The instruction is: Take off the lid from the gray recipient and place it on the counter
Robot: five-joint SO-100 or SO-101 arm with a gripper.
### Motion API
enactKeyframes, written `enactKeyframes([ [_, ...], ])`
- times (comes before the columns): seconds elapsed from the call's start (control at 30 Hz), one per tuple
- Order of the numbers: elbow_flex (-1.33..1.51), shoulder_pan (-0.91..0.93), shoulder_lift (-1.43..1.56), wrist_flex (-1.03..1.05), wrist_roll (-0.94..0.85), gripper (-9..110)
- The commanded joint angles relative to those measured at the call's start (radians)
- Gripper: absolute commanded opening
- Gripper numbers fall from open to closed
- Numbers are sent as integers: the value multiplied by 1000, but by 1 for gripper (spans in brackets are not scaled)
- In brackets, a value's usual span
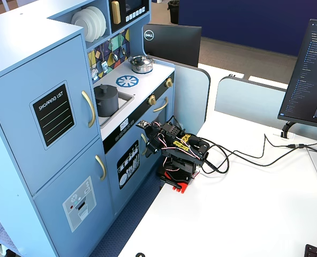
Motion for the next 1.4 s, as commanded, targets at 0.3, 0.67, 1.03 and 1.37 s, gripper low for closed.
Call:
enactKeyframes([
  [0.3,15,37,-6,172,2,0],
  [0.67,-258,6,-198,-63,64,0],
  [1.03,-793,17,-403,-729,14,0],
  [1.37,-900,12,-545,-948,-97,0],
])
